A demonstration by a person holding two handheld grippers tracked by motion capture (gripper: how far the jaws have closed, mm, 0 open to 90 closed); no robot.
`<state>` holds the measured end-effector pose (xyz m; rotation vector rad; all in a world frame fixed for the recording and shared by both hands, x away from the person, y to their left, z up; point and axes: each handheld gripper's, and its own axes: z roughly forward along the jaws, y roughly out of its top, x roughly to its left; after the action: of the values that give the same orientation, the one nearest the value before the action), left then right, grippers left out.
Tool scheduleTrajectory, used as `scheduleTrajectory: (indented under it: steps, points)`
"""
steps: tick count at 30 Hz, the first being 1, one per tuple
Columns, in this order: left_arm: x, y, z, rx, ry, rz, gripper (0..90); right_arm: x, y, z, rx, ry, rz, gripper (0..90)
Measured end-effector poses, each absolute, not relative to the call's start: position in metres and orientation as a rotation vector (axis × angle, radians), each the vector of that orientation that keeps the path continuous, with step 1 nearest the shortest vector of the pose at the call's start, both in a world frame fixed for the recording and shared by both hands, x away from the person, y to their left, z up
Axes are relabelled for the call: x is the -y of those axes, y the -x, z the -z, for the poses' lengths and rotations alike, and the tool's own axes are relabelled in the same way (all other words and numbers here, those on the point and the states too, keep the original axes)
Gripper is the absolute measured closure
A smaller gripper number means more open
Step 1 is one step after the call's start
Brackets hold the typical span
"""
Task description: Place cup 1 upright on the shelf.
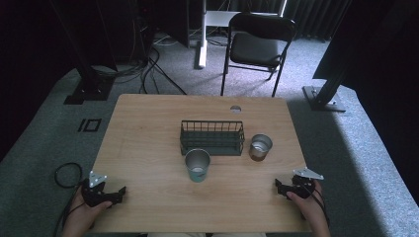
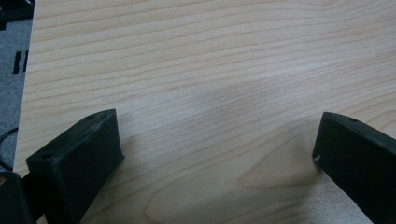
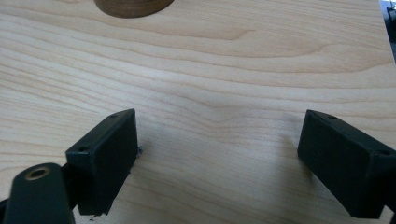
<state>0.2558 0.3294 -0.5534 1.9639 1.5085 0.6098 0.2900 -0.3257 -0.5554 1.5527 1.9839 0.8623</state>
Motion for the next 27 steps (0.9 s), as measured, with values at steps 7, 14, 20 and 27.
scheduleTrajectory:
  steps: [7,14,20,27]
  points:
    - [-0.3294,-0.2557,0.5533,-1.509,-1.964,-0.609,1.7,0.3257,-0.2900,0.5554,-1.984,-1.554,-0.862,11.6]
    - [-0.3300,-0.2557,0.5533,-1.499,-1.972,-0.606,1.7,0.3258,-0.2899,0.5555,-1.983,-1.554,-0.863,11.6]
    - [-0.3329,-0.2545,0.5533,-1.424,-2.012,-0.577,1.8,0.3258,-0.2899,0.5555,-1.983,-1.554,-0.863,11.6]
    - [-0.3303,-0.2542,0.5504,-1.380,-2.025,-0.579,1.8,0.3257,-0.2899,0.5555,-1.983,-1.554,-0.862,11.6]
